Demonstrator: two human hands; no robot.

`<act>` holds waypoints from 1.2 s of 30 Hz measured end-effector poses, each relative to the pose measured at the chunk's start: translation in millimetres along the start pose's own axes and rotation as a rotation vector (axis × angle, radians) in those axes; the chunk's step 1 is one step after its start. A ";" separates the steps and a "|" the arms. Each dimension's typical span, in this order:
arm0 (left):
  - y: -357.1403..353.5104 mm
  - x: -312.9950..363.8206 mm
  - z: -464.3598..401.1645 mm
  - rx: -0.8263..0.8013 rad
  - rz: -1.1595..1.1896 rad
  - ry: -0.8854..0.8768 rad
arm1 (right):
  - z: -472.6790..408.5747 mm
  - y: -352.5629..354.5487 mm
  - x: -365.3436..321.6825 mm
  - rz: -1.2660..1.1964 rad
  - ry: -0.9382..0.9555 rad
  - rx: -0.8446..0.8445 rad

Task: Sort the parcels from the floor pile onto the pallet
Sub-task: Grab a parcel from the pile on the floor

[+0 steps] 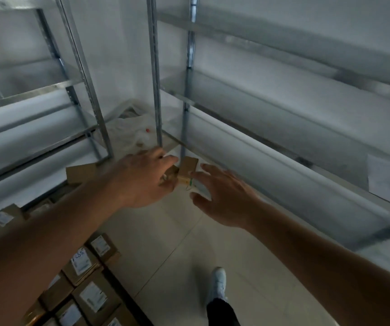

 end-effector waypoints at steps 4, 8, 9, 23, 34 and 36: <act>-29.7 -24.2 -91.5 -0.056 -0.040 0.067 | -85.7 -11.0 57.7 -0.036 0.066 -0.033; -64.5 -42.2 -182.6 -0.117 -0.047 0.126 | -157.8 -30.9 127.9 -0.084 0.069 -0.097; -70.4 -45.7 -202.5 -0.129 -0.032 0.137 | -172.3 -36.5 142.7 -0.091 0.068 -0.119; -182.1 -202.5 -412.8 -0.349 0.028 0.206 | -416.3 -166.1 241.4 -0.107 -0.112 -0.403; -387.1 -380.5 -582.0 -0.466 0.150 0.171 | -583.4 -384.5 289.8 -0.152 -0.362 -0.573; -438.0 -400.3 -609.1 -0.484 0.160 0.167 | -610.4 -434.8 303.0 -0.179 -0.394 -0.585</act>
Point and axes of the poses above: each hand's wrist, its own z-axis away from the middle knuckle, its own y-axis out of the back of the hand, x = y × z, the point moved 9 cm from there along -z, towards the middle knuckle, and after that the axes turned 2 degrees about z, right-handed, at the moved point
